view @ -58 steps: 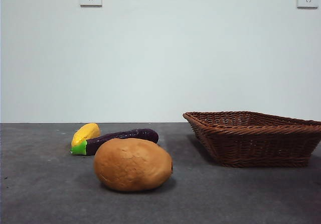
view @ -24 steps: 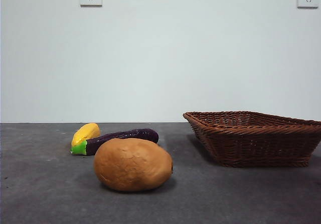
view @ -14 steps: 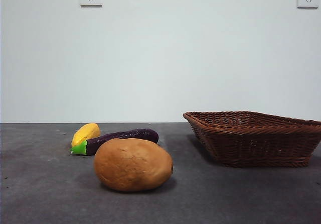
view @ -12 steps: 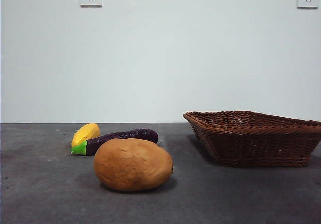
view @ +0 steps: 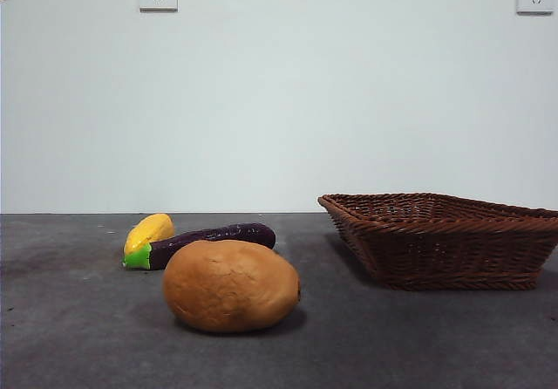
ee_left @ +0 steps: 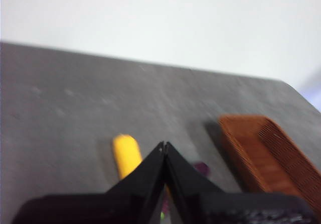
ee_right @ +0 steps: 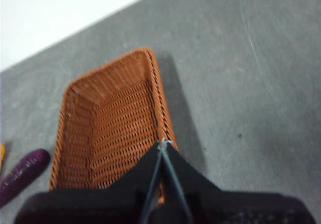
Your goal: Help me put the vegetables on the table into the basket
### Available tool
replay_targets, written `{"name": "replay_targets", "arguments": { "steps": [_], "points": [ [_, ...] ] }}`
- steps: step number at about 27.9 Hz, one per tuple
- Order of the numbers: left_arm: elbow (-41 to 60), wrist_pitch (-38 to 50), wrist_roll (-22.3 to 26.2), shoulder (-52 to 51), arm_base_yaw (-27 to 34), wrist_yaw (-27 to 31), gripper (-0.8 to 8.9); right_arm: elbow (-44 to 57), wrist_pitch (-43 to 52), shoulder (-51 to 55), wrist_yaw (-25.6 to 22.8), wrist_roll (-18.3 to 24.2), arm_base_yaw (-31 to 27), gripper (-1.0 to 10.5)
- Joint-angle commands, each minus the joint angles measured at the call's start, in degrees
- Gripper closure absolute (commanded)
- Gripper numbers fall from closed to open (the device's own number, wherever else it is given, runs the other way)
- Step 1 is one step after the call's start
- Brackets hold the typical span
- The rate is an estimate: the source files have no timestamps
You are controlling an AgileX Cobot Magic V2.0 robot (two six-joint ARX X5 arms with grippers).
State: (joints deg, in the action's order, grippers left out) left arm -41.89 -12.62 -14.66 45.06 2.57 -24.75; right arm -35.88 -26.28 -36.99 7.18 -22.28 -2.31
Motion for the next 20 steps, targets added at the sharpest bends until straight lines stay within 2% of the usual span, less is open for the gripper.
{"name": "replay_targets", "arguments": {
  "steps": [1, 4, 9, 10, 12, 14, 17, 20],
  "points": [
    [-3.23, -4.52, -0.79, 3.1, 0.13, -3.26, 8.17, -1.84, -3.08, -2.12, 1.25, -0.02, 0.02, 9.5],
    [-9.07, -12.28, -0.48, 7.78, 0.13, -3.78, 8.17, -5.27, -8.22, -6.71, 3.02, 2.73, 0.02, 9.5],
    [-20.04, -24.24, 2.27, 17.44, -0.11, -4.22, 8.16, -15.65, -18.03, -20.15, 4.5, 7.8, 0.02, 9.2],
    [-22.03, -26.25, 3.04, 19.58, -0.37, -4.22, 8.13, -18.01, -19.47, -23.02, 5.64, 8.59, 0.02, 8.3],
    [-25.2, -28.96, 4.66, 23.39, -0.87, -4.2, 8.13, -23.02, -22.1, -29.03, 7.65, 10.32, 0.04, 5.6],
    [-27.19, -29.99, 4.85, 26.64, -1.42, -4.17, 8.13, -28.04, -24.22, -35.1, 8.55, 12.0, 0.11, 4.1],
    [-27.63, -29.7, 5.09, 30.25, -2.43, -3.93, 8.13, -35.23, -27.52, -43.95, 8.5, 14.58, 0.13, 3.8],
    [-27.63, -29.55, 7.5, 33.57, -3.41, -3.76, 8.13, -41.57, -30.18, -52.22, 8.52, 16.46, 0.17, 3.8]
  ]
}}
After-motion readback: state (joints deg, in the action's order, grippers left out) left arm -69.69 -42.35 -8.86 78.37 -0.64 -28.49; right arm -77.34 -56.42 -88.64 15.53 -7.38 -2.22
